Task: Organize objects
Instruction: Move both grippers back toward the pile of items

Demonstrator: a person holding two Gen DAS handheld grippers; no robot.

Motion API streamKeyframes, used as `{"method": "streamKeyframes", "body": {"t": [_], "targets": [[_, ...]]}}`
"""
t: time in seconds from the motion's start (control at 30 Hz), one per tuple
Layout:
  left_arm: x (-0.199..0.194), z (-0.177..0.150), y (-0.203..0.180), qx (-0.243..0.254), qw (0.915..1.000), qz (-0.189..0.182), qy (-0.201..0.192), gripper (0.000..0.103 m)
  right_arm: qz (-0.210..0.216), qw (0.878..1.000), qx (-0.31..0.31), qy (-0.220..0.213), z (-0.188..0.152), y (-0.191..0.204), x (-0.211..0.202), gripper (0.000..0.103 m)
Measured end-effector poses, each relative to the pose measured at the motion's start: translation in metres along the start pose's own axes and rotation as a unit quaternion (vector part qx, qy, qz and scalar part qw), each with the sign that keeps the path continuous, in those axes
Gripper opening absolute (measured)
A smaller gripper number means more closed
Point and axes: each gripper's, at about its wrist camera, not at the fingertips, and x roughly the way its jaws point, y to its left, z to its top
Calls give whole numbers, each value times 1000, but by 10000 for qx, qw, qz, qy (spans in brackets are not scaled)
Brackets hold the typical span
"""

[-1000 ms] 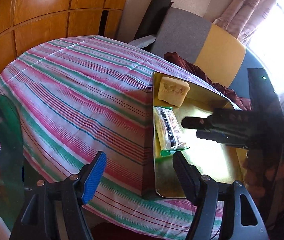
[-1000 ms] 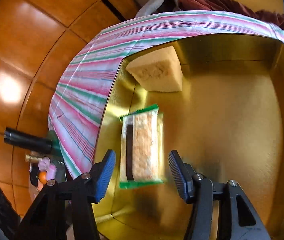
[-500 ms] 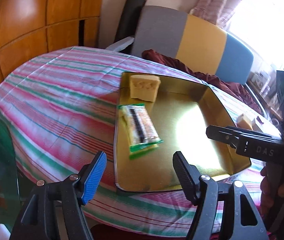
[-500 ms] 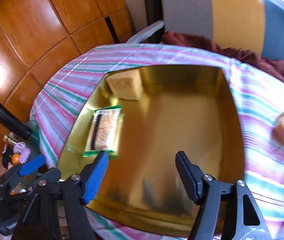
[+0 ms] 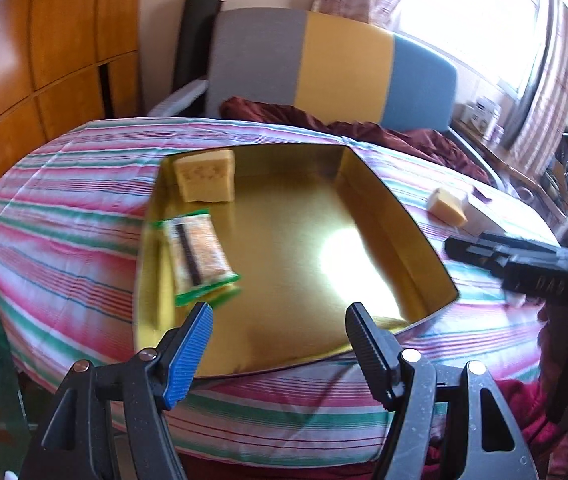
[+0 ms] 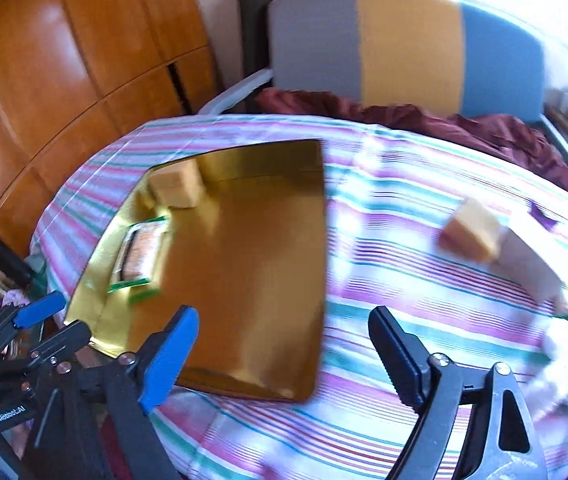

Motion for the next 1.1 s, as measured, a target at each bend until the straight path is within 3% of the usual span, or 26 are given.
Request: {"method": "streamKeyframes", "body": {"t": [0.2, 0.33, 0.47, 0.53, 0.63, 0.7, 0.87, 1.1], "targets": [[9, 6, -33, 421, 9986, -303, 101, 62, -612, 9956, 566, -436, -5, -82, -45, 94], [12, 9, -65, 844, 9945, -613, 111, 62, -1159, 9806, 1350, -824, -14, -152, -84, 100], [21, 10, -105, 1359, 9855, -989, 219, 62, -1656, 9472, 2408, -1317, -37, -220, -119, 103], [25, 9, -128, 1641, 9786, -1214, 275, 62, -1708, 9295, 2921, -1465, -51, -246, -128, 103], [35, 8, -161, 1953, 9666, -1604, 411, 62, -1541, 9006, 3742, -1587, -76, -278, -135, 103], [44, 7, -180, 2045, 9602, -1816, 557, 62, -1274, 8876, 4013, -1871, -81, -287, -141, 103], [67, 5, -230, 2188, 9460, -2232, 865, 62, -1138, 8864, 4050, -1932, -81, -288, -141, 103], [89, 12, -290, 2362, 9327, -2569, 907, 62, -950, 8855, 4145, -1873, -84, -292, -135, 103]]}}
